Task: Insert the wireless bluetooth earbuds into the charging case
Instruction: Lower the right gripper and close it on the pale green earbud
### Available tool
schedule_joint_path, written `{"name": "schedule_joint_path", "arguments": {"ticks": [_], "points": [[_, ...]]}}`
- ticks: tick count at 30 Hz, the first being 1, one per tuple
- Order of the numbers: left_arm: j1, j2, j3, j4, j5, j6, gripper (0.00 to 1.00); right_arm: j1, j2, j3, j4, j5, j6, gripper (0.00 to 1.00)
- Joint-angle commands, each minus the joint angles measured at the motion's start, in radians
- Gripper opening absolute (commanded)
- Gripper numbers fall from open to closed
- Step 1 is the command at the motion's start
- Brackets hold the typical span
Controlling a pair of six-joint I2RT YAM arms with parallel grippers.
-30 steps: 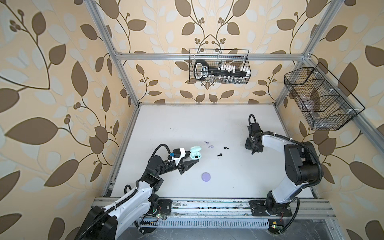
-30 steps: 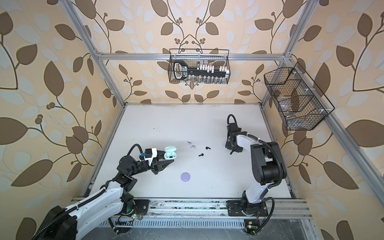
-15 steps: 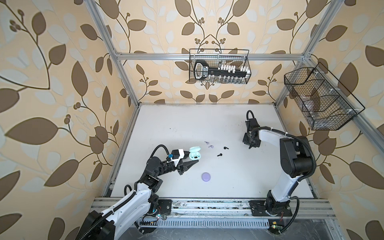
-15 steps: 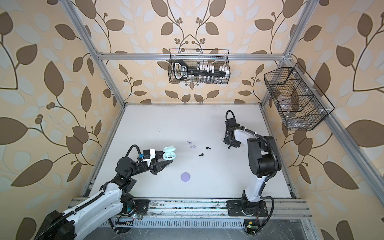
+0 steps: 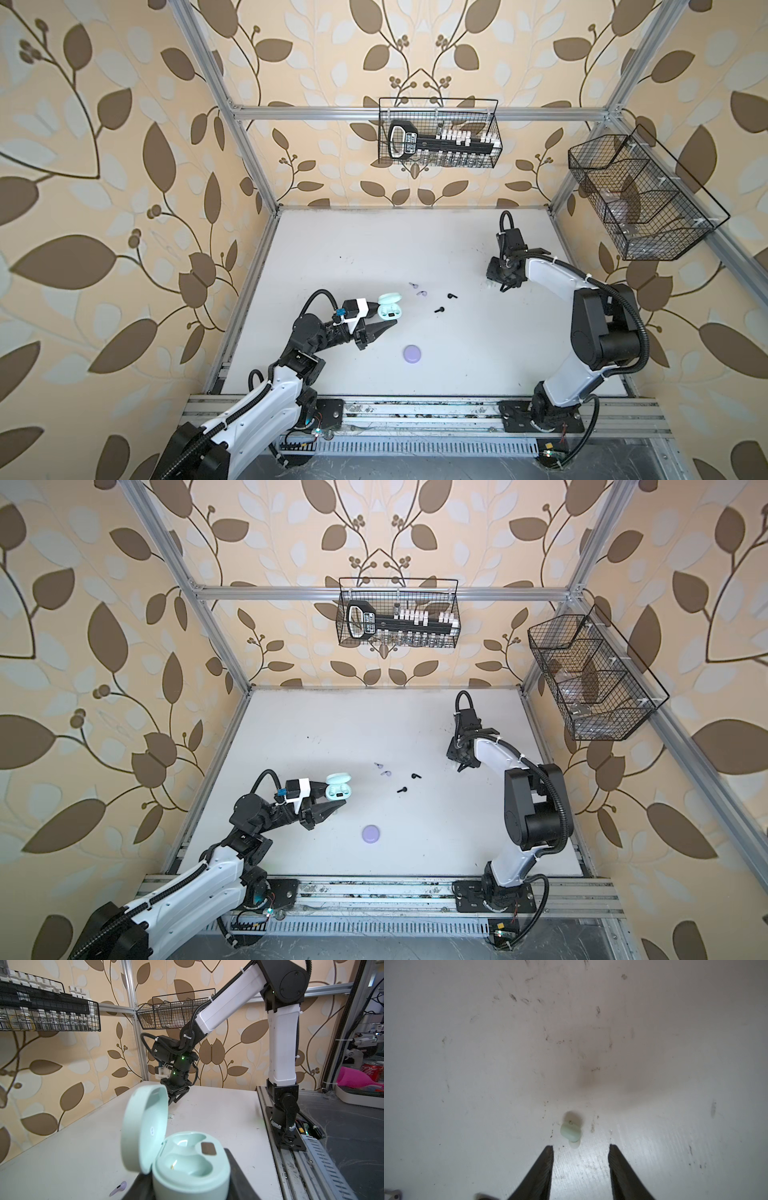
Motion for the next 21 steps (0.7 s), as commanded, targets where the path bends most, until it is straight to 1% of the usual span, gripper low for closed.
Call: {"name": "schedule_joint_path", "arguments": {"ticks": [1,5,11,18,21], "points": [[-0.006,-0.015,-0.006,0.020,-0.007,0.018,0.00,0.000,0.067,0.035,-0.024,-0.044,-0.025,0.43],[-0.006,-0.008,-0.007,0.026,-0.007,0.019,0.00,0.016,0.116,0.048,-0.013,-0.067,-0.037,0.43],[-0.005,-0.008,-0.008,0.025,-0.007,0.017,0.00,0.023,0.131,0.049,-0.024,-0.018,-0.035,0.41],[-0.006,-0.007,-0.008,0.027,-0.003,0.015,0.00,0.012,0.154,0.040,-0.031,0.041,-0.019,0.34],[-0.006,-0.012,-0.009,0.025,-0.003,0.015,0.00,-0.003,0.157,0.031,-0.025,0.041,-0.013,0.32]]}}
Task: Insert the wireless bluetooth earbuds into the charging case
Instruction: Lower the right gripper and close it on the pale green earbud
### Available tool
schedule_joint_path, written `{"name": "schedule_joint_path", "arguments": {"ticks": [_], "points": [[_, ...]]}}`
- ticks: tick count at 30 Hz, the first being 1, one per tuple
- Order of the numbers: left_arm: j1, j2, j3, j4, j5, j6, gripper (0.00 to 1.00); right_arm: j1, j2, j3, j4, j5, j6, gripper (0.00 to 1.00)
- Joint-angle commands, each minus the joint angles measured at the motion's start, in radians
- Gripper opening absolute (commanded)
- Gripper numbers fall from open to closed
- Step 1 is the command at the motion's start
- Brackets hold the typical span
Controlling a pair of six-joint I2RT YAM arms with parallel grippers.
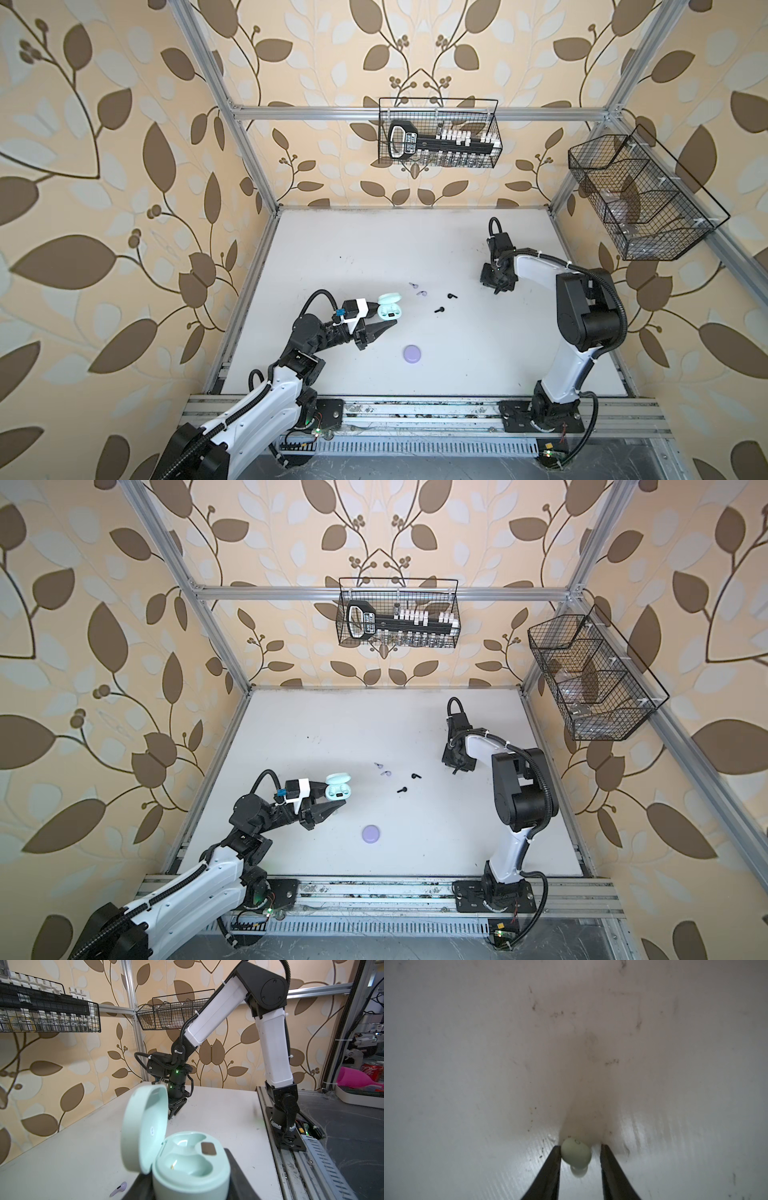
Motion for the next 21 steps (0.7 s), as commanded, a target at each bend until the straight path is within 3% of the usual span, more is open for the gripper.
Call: {"name": "schedule_joint_path", "arguments": {"ticks": [1,9,21], "points": [[-0.006,-0.011,-0.009,0.026,-0.004,0.015,0.00,-0.015,0.024,0.001,-0.014,0.036,0.011,0.32],[-0.006,-0.013,-0.011,0.025,-0.005,0.015,0.00,-0.020,0.025,-0.021,0.009,0.012,0.019,0.32],[-0.006,-0.015,-0.011,0.023,-0.005,0.017,0.00,-0.026,0.031,-0.039,0.030,-0.028,0.021,0.14]]}}
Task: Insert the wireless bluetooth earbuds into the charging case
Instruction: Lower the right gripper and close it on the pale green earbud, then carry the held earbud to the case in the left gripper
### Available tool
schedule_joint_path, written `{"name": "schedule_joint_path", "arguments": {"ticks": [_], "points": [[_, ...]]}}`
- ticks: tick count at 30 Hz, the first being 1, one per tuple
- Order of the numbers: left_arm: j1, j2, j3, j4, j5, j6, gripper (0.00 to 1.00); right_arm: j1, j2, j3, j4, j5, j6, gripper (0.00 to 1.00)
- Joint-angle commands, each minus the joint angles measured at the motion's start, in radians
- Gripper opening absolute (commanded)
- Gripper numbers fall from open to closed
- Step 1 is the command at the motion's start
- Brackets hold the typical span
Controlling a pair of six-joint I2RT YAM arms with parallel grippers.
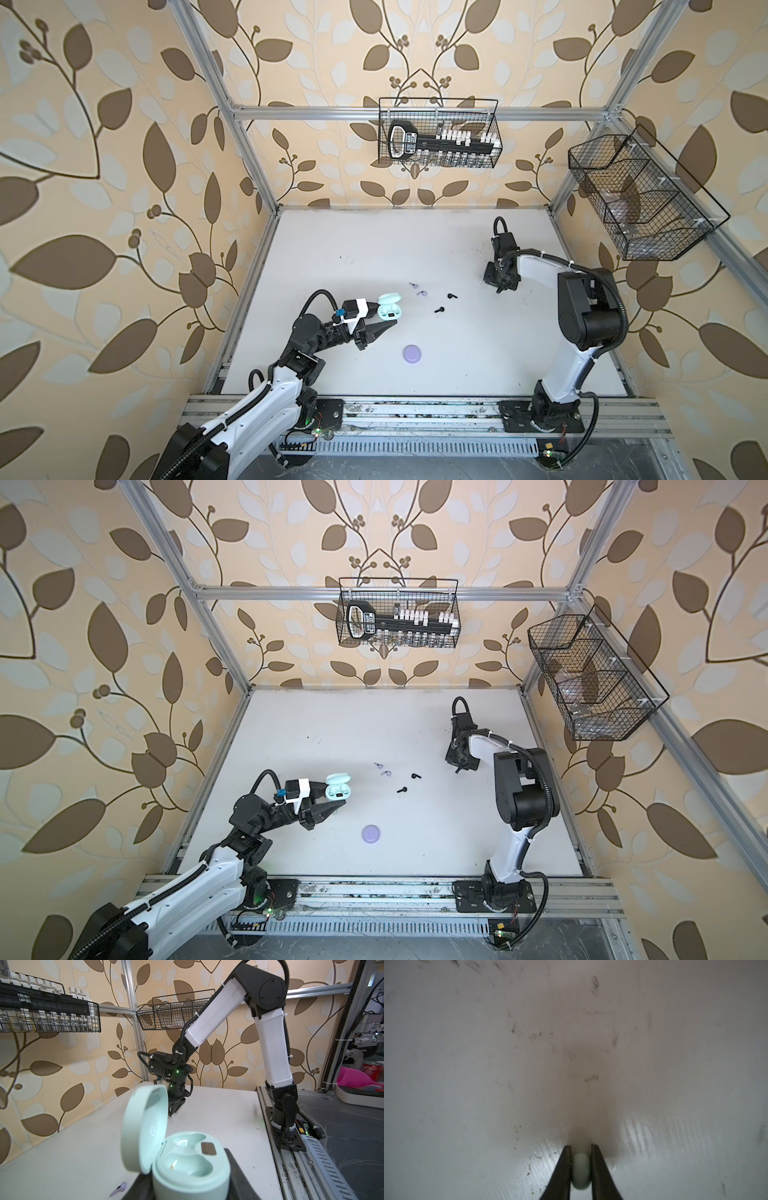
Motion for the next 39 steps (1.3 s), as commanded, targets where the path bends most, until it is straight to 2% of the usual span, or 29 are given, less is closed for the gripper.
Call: {"name": "schedule_joint_path", "arguments": {"ticks": [1,9,18,25,32,35,39], "points": [[-0.006,-0.012,-0.009,0.023,-0.003,0.017,0.00,-0.001,0.024,-0.034,-0.008,-0.026,0.002,0.14],[-0.007,0.051,0.017,0.004,0.028,0.049,0.00,0.010,-0.016,-0.052,-0.013,0.002,0.003,0.08],[-0.052,0.265,0.072,0.049,0.034,0.137,0.00,0.113,-0.146,-0.070,-0.074,0.075,0.028,0.06],[-0.093,0.444,0.110,0.127,0.007,0.185,0.00,0.323,-0.344,-0.129,-0.139,0.189,0.110,0.07],[-0.102,0.663,0.126,0.402,0.020,0.123,0.00,0.605,-0.560,-0.192,-0.197,0.302,0.264,0.09],[-0.102,0.760,0.129,0.522,0.029,0.091,0.00,0.704,-0.599,-0.191,-0.219,0.319,0.313,0.09],[-0.103,0.824,0.161,0.542,0.039,0.080,0.00,0.820,-0.598,-0.167,-0.241,0.361,0.367,0.09]]}}
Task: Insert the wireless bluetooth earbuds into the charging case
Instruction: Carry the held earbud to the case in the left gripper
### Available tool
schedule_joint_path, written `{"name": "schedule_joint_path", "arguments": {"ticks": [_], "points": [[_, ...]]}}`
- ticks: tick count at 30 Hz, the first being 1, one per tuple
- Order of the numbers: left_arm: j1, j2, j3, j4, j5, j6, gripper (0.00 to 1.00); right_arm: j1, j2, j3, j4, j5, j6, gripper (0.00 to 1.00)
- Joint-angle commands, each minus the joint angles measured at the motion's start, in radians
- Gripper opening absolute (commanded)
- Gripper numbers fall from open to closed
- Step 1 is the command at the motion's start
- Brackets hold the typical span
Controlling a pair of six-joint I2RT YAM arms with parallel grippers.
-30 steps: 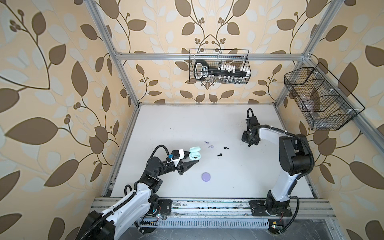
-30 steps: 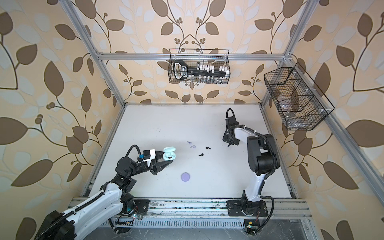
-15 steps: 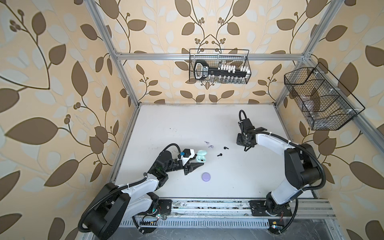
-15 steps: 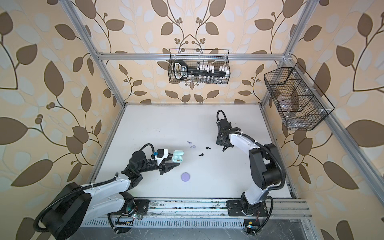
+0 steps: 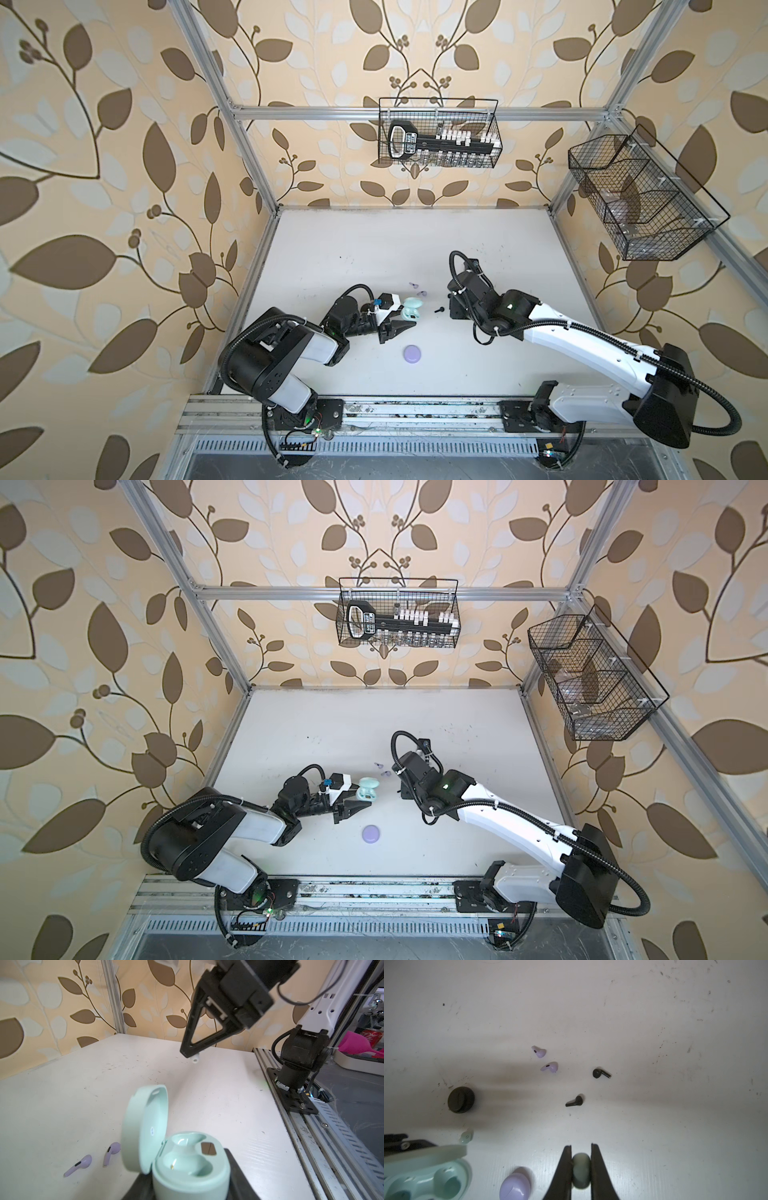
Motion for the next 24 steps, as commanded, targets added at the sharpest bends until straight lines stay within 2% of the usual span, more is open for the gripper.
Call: {"name": "schedule_joint_path", "arguments": {"ticks": [1,9,13,24], "points": [[-0.014,0.024,0.048,0.151,0.029,-0.023,0.00,0.073,0.009,0.021,-0.061,0.082,0.091,0.09],[-0.026,0.054,0.065,0.152,0.016,-0.020,0.00,0.194,0.107,0.134,-0.116,0.186,0.132,0.08],[-0.029,0.047,0.061,0.152,0.030,-0.020,0.00,0.221,0.150,0.192,-0.138,0.235,0.133,0.08],[-0.031,0.045,0.074,0.152,0.056,-0.054,0.00,0.264,0.230,0.263,-0.114,0.265,0.106,0.08]]}}
